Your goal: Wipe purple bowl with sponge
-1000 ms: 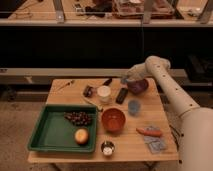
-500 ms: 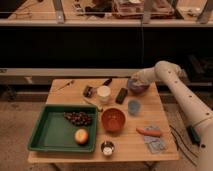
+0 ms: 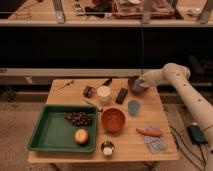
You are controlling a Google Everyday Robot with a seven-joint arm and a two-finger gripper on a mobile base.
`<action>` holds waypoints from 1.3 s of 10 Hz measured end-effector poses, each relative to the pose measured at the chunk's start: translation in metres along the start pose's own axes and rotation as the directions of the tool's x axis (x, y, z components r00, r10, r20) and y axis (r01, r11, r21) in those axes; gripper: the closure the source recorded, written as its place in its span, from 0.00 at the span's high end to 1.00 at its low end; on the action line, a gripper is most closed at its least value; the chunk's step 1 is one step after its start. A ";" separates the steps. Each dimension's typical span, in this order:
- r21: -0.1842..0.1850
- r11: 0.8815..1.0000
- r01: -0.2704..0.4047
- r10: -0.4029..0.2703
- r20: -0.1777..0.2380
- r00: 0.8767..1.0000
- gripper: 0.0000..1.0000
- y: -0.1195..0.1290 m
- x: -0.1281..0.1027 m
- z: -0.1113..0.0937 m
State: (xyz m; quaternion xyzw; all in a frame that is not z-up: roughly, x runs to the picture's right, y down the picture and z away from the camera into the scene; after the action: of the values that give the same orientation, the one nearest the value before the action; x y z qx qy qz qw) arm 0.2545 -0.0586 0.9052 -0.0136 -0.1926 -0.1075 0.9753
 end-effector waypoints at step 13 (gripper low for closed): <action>0.005 0.993 0.118 -0.118 0.099 0.988 0.00 -0.034 -0.069 0.040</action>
State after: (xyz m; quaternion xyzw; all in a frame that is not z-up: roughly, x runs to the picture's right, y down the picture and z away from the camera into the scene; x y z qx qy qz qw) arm 0.1703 -0.0751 0.9161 -0.0080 -0.2414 -0.1643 0.9564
